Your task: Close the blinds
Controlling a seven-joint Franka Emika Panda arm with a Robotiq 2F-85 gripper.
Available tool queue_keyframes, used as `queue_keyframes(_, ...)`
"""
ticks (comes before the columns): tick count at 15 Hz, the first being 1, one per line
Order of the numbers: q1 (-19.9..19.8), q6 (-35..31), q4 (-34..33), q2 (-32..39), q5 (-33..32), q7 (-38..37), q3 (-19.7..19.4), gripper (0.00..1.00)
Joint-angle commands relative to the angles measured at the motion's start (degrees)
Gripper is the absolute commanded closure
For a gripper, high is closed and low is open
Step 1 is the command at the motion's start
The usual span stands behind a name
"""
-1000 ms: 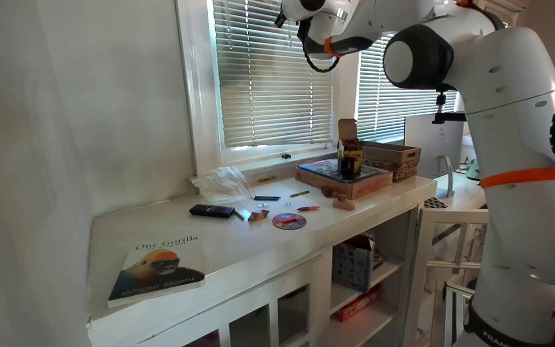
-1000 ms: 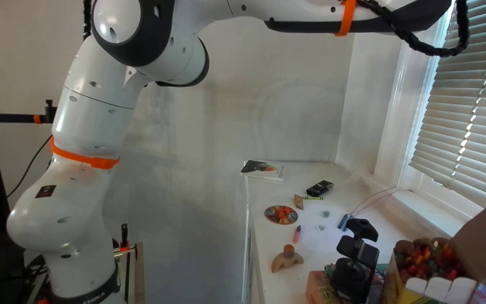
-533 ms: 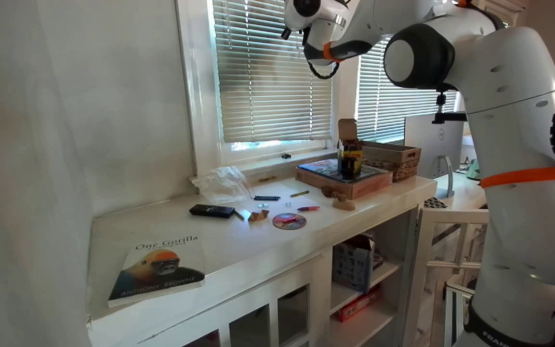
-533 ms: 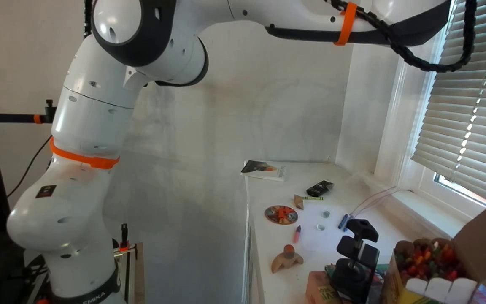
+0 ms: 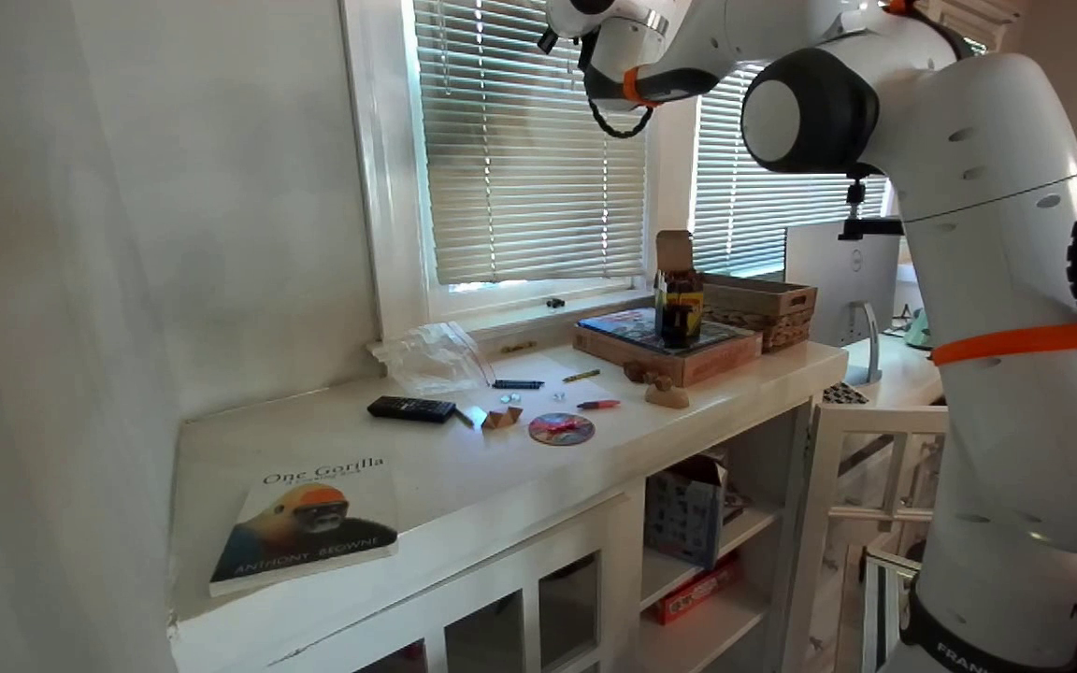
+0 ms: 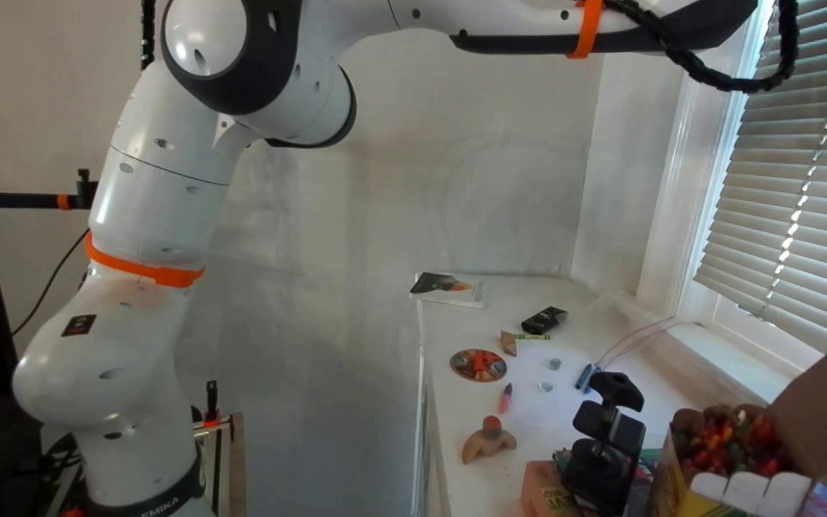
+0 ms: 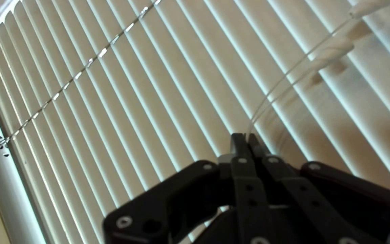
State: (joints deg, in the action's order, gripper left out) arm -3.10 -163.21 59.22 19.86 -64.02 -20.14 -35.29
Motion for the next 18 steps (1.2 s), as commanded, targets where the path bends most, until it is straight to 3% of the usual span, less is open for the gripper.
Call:
queue_keyframes(1,0.04,-0.50,-3.24,1.75,-1.66,-4.52,-1.54,0.65)
queue_keyframes(3,0.16,-0.66,-2.87,1.47,-1.22,-5.03,-1.35,0.50)
queue_keyframes(6,1.35,0.38,5.99,-3.93,5.19,-0.15,3.78,0.27)
queue_keyframes(9,1.86,-0.34,11.71,-7.15,9.03,-0.67,7.14,0.03)
queue_keyframes(18,1.96,-0.54,30.71,-19.22,24.84,0.00,16.44,0.00)
